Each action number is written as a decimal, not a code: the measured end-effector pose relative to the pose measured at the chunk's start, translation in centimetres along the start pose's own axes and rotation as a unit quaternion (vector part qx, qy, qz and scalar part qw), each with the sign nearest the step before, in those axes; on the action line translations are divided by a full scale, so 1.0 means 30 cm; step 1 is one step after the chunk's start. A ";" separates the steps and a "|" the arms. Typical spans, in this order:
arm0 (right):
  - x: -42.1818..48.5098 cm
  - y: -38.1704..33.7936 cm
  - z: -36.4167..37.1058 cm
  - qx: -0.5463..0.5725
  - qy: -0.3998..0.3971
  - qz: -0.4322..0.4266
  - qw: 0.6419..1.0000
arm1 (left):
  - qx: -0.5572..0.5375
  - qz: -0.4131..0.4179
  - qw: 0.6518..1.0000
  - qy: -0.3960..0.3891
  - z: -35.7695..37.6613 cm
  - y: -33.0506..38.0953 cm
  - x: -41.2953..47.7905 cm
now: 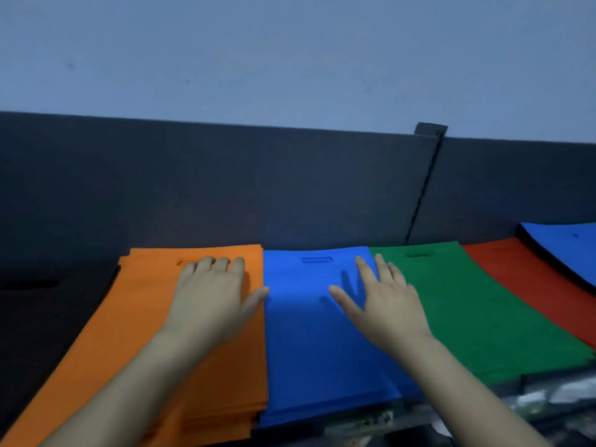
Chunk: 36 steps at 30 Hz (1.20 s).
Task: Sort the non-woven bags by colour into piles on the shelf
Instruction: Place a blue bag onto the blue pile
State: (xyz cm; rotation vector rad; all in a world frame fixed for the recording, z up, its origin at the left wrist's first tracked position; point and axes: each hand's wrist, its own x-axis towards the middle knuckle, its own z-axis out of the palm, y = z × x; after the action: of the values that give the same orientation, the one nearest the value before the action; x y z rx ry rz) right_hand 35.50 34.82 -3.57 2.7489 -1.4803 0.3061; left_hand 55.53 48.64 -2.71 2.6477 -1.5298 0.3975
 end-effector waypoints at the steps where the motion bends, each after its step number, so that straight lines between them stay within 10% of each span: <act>1: -0.002 0.073 -0.015 0.000 0.000 0.009 1.000 | 0.007 0.011 1.000 0.007 -0.007 0.072 0.013; 15: -0.058 1.141 -0.204 -0.053 -0.015 0.081 0.995 | -0.021 0.144 0.989 0.017 -0.127 1.322 0.176; 36: 0.162 1.876 -0.233 -0.066 -0.022 0.241 0.968 | -0.073 0.263 0.962 0.003 -0.029 1.986 0.600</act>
State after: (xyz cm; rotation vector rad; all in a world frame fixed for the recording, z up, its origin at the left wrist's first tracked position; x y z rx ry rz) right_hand -9.64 0.26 -0.83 2.2754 -2.0845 0.1375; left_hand 12.75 3.42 -2.01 2.0986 -2.1576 0.2975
